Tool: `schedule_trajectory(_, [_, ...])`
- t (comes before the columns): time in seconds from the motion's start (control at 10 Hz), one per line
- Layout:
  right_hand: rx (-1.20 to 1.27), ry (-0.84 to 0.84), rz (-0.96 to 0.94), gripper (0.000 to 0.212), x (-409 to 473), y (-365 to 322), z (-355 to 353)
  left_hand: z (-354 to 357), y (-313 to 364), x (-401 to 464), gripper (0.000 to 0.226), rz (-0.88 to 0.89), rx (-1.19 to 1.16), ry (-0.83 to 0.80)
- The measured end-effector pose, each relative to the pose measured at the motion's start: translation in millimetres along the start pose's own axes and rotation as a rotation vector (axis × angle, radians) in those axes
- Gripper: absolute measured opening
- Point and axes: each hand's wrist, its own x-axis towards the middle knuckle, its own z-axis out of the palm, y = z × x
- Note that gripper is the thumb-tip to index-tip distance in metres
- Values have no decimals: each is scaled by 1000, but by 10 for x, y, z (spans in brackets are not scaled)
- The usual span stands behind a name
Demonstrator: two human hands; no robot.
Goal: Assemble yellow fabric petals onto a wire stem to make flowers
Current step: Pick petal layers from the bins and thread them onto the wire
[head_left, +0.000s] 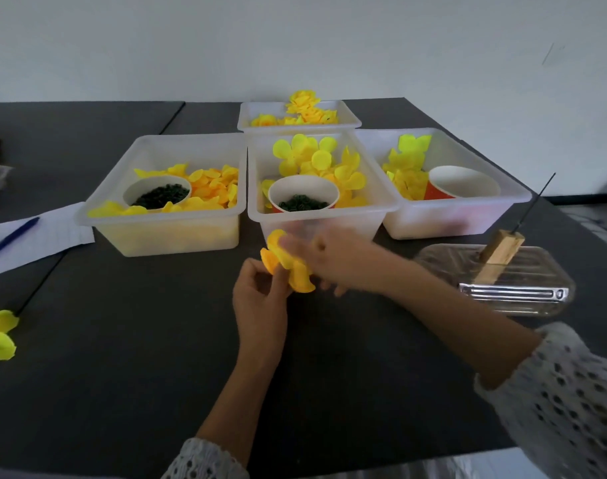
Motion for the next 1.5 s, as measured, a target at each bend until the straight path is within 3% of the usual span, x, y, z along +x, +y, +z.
schedule_trajectory(0.1, [52, 7, -121, 56, -47, 28, 304, -29, -6, 2, 13, 61, 65, -44])
schedule_trajectory(0.2, [65, 176, -195, 40, -49, 111, 360, -45, 9, -1, 20, 52, 15, -56])
schedule_trajectory(0.4, [5, 266, -199, 24, -133, 194, 156, -54, 8, 42, 19, -226, -344, -9])
schedule_trajectory(0.5, [280, 291, -115, 31, -156, 205, -148, -75, 13, 89, 13, -301, -459, 51])
schedule_trajectory(0.6, [516, 291, -50, 28, -63, 222, -608, -34, 38, 64, 14, -278, -372, 13])
schedule_trajectory(0.8, [442, 406, 47, 10, 469, 222, -1220, -9, 31, 81, 10, -301, -331, -2])
schedule_trajectory(1.0, [434, 535, 215, 31, 962, 288, -1290, -16, 32, 98, 10, -330, -359, -7])
schedule_trajectory(1.1, [475, 386, 267, 44, 1029, 318, -1257, -19, 39, 90, 12, -327, -353, -28])
schedule_trajectory(1.2, [342, 348, 266, 62, 994, 312, -1223, -27, 32, 95, 13, -327, -372, -40])
schedule_trajectory(1.3, [28, 617, 90, 48, 810, 266, -1111, -39, -4, 115, 14, -326, -396, -75])
schedule_trajectory(1.4, [89, 444, -26, 29, 404, 172, -750, -43, -29, 122, 22, -344, -437, -135])
schedule_trajectory(1.5, [60, 46, 11, 39, -69, 168, -262, -31, -45, 110, 25, -322, -442, -210])
